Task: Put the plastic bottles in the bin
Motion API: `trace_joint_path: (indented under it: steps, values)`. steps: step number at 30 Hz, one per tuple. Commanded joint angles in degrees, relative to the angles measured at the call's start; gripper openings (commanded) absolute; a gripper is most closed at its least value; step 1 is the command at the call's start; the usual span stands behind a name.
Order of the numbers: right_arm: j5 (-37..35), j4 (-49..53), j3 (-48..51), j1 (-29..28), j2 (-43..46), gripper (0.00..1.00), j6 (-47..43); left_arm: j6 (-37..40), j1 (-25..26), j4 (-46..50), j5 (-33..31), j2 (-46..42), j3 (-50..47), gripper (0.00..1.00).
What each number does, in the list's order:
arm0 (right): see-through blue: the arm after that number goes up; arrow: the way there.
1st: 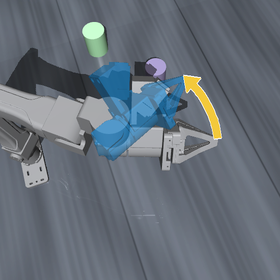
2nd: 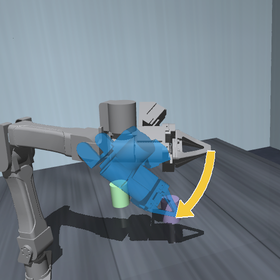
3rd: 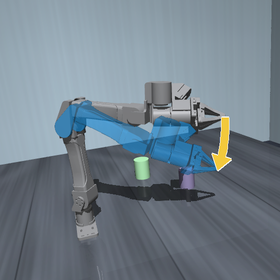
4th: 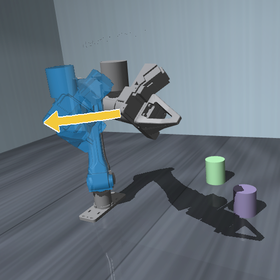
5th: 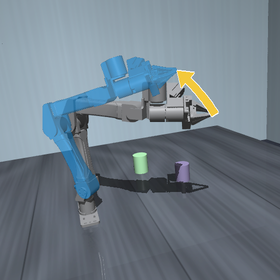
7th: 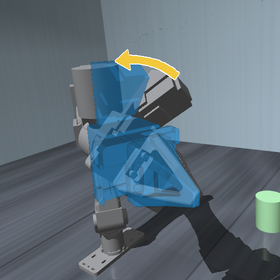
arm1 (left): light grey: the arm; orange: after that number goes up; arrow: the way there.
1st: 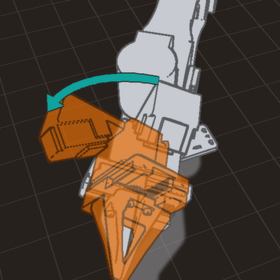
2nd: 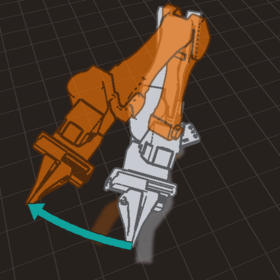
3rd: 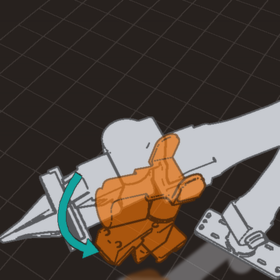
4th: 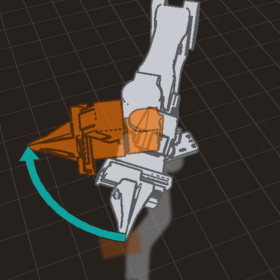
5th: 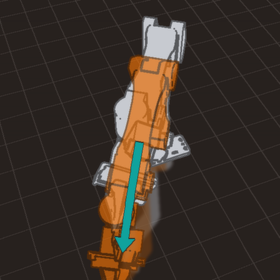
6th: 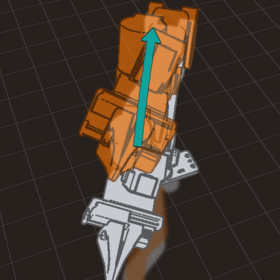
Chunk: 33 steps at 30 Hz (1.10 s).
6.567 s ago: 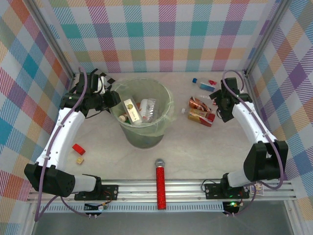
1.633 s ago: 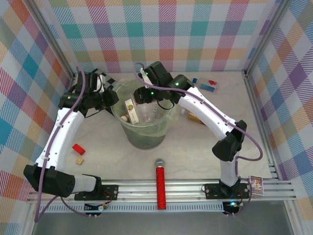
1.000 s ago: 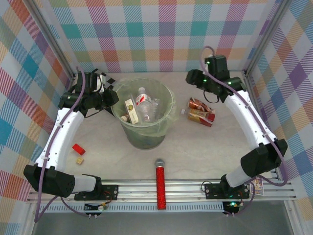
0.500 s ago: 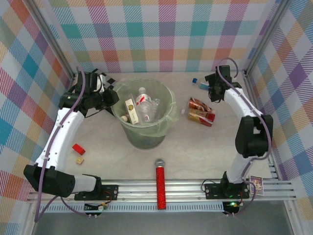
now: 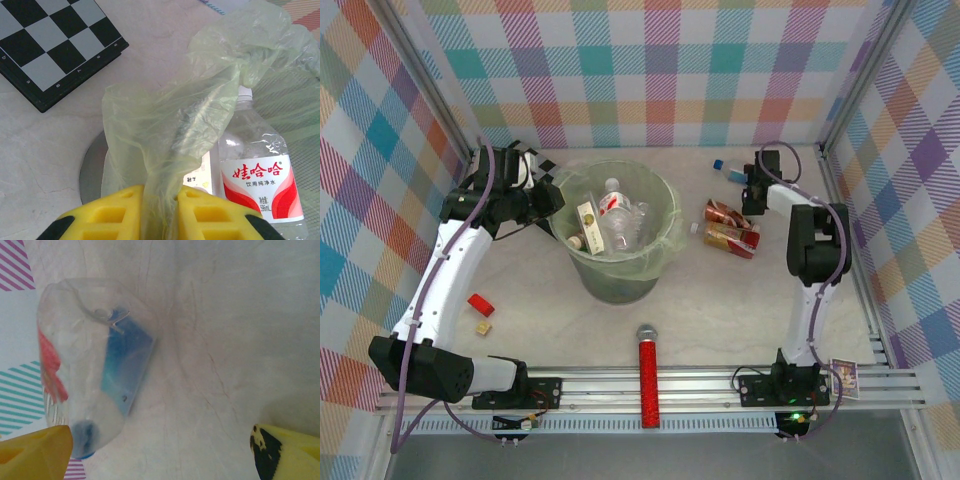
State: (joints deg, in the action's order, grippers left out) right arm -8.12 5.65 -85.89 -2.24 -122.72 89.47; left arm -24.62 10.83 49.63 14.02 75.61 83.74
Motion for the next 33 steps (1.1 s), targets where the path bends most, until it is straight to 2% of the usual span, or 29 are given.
trace_joint_path:
  steps: [1,7,15,25,33]
  values:
    - [1.39,-3.10,-3.80,0.61,-3.02,0.92,2.59,-0.53,0.68,0.32,0.30,0.17,1.92,0.22]
    - [2.62,-2.43,-6.13,1.17,-7.36,0.88,4.75,-0.82,0.68,0.32,-1.56,-0.52,2.02,0.23]
    - [2.49,-3.34,-3.59,2.13,-6.00,0.65,4.39,-1.13,0.68,0.16,-1.88,-0.36,1.97,0.23]
    - [0.16,-5.53,0.71,3.60,3.58,0.50,0.62,-1.39,0.69,0.53,-1.74,-0.48,2.75,0.23]
    - [3.31,-4.98,4.70,4.87,13.03,0.49,-7.09,-1.20,0.68,0.30,-1.63,-1.50,2.26,0.23]
